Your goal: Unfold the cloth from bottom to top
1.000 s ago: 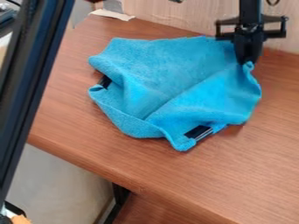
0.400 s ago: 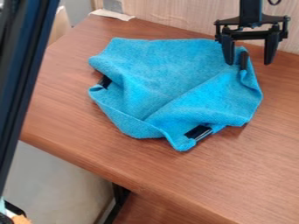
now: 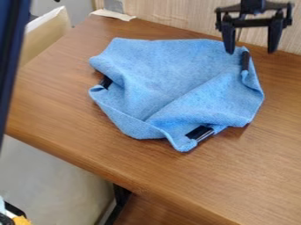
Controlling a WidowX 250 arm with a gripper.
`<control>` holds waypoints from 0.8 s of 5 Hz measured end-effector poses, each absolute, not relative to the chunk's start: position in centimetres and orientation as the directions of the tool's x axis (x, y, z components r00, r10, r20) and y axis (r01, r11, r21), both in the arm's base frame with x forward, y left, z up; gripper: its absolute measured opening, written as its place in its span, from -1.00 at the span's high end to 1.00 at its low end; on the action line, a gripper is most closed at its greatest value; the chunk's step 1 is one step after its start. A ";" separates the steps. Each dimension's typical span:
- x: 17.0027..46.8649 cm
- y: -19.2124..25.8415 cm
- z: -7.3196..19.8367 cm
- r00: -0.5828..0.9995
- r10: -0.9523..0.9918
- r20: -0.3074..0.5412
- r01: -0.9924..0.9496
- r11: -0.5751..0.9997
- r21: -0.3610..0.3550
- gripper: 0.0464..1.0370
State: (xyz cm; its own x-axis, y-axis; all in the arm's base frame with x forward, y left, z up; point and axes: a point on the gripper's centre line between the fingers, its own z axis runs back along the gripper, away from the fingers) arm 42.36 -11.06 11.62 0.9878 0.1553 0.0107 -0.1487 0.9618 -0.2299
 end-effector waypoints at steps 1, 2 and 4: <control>40.4 -10.7 12.5 0.990 0.143 0.017 -0.135 0.963 -0.232 -0.93; 38.1 -8.9 13.9 0.986 0.158 0.054 -0.141 0.959 -0.245 -0.93; 33.8 -6.3 13.8 0.983 0.157 0.099 -0.130 0.964 -0.234 -0.93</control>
State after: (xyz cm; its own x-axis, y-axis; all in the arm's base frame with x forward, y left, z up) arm 33.75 -6.27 13.77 0.9827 0.1566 0.0992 -0.1299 0.9635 -0.2341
